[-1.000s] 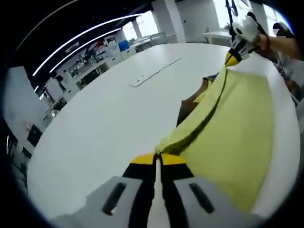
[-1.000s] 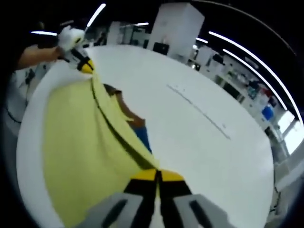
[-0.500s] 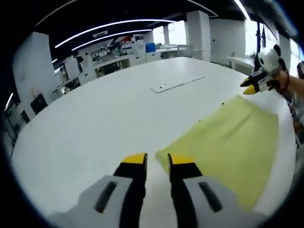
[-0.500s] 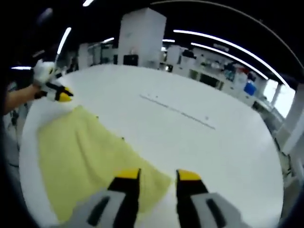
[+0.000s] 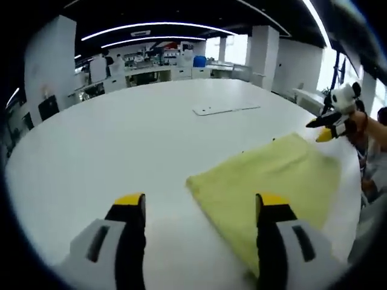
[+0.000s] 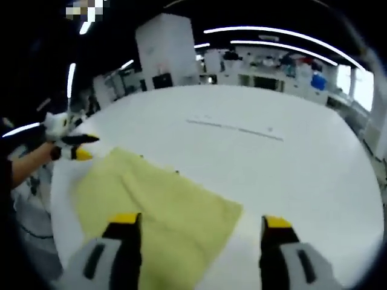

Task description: Fold the garment on the visible template until the final outline fits inside the template.

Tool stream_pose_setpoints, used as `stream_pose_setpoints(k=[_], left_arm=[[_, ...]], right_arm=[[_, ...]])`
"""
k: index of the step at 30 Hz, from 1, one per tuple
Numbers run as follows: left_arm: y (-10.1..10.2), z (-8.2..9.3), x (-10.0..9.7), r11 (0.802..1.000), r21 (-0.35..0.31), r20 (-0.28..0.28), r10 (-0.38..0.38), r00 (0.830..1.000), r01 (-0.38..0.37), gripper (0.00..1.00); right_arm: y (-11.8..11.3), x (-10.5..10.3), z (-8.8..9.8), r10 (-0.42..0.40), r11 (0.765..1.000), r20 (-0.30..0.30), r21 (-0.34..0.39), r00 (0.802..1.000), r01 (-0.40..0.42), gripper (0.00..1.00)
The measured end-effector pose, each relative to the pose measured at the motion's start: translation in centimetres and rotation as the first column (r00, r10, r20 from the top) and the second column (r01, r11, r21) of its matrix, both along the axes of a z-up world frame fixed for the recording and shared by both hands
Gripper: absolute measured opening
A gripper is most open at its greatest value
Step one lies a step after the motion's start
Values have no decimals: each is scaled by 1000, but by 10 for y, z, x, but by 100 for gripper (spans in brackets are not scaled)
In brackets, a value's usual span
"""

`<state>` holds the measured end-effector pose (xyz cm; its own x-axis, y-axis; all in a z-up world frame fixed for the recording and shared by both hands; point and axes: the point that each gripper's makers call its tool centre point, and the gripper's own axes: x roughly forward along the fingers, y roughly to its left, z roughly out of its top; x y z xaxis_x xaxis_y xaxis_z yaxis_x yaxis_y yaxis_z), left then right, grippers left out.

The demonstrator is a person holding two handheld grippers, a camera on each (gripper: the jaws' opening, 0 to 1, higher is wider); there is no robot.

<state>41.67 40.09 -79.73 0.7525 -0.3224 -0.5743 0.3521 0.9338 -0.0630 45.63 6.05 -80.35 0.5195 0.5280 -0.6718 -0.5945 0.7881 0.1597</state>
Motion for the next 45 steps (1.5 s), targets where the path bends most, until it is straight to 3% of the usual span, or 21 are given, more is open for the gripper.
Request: stream_pose_setpoints(k=[11, 24, 32, 36, 42, 45], left_arm=[[-11, -4, -42, 998, 9, -35, -58, 998, 58, 91], [-23, -7, -81, 997, -30, -66, -75, 995, 73, 87], [-23, -13, -100, 997, -32, -60, -69, 996, 67, 68], [-24, -16, -107, 998, -34, -69, -64, 996, 61, 59], [-28, -30, -120, 995, -68, -120, -76, 990, 68, 28], [-30, -33, -125, 993, -90, -129, -83, 988, 72, 23]], right_arm=[[-5, -45, 4, 11, 1000, -29, 18, 1000, -11, 90], [-12, -91, 2, 11, 1000, -49, 29, 999, -10, 85], [-14, -111, -6, 12, 1000, -62, 27, 998, -11, 76], [-15, -118, -8, 7, 999, -69, 38, 998, -4, 64], [-20, -123, -19, 4, 1000, -87, 16, 996, -3, 45], [-24, -126, -22, -3, 1000, -90, 7, 996, 4, 36]])
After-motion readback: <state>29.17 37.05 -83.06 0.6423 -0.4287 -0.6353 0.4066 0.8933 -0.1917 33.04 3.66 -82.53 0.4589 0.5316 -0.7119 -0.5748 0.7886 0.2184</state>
